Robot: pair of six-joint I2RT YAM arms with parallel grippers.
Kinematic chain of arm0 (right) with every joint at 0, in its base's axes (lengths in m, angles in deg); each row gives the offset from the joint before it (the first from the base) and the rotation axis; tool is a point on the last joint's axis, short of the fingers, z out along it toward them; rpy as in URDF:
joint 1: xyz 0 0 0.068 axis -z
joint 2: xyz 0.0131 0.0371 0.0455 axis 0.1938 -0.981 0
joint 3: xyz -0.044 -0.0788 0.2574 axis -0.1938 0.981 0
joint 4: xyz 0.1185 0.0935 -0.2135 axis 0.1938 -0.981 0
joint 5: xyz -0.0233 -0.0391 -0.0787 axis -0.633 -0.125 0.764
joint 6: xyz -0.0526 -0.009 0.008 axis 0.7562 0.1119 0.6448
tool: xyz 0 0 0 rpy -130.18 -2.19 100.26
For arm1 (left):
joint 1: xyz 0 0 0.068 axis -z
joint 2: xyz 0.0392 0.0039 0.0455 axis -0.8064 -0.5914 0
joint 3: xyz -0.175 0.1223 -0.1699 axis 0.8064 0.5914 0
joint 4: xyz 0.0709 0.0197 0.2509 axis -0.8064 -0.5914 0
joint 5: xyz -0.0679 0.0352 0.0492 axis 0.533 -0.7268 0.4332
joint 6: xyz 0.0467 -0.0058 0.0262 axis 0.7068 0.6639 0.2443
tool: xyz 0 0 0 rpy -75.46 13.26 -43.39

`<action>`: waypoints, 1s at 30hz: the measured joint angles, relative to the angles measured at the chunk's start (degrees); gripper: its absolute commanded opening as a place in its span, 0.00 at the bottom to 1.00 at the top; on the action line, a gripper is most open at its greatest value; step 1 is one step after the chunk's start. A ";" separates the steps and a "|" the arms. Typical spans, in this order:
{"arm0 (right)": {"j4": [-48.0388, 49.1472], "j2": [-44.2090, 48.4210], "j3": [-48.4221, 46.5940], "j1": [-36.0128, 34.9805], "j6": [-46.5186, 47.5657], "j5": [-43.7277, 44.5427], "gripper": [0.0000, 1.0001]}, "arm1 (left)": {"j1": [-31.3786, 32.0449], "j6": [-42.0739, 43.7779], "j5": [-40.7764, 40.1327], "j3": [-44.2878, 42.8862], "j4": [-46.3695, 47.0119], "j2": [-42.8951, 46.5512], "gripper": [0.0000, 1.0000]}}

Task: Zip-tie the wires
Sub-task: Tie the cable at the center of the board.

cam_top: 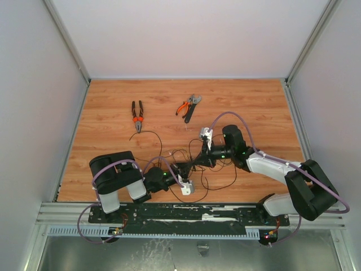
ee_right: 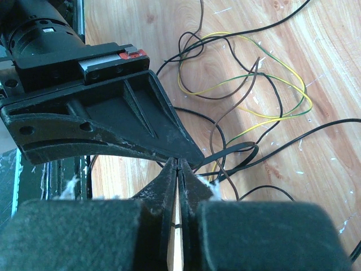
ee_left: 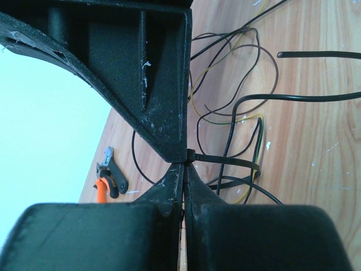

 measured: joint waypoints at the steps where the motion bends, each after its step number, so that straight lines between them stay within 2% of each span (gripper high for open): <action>1: 0.00 0.00 -0.02 0.00 0.00 0.00 0.00 | 0.00 0.00 0.00 0.00 0.00 0.00 0.00; 13: -0.22 0.13 -0.33 -0.02 -0.42 0.28 0.00 | 0.00 -0.17 -0.09 0.00 0.13 0.00 0.00; 30: -1.90 3.04 -6.62 -0.22 -3.45 1.51 0.00 | -0.09 -0.66 -0.09 0.00 0.15 0.09 0.00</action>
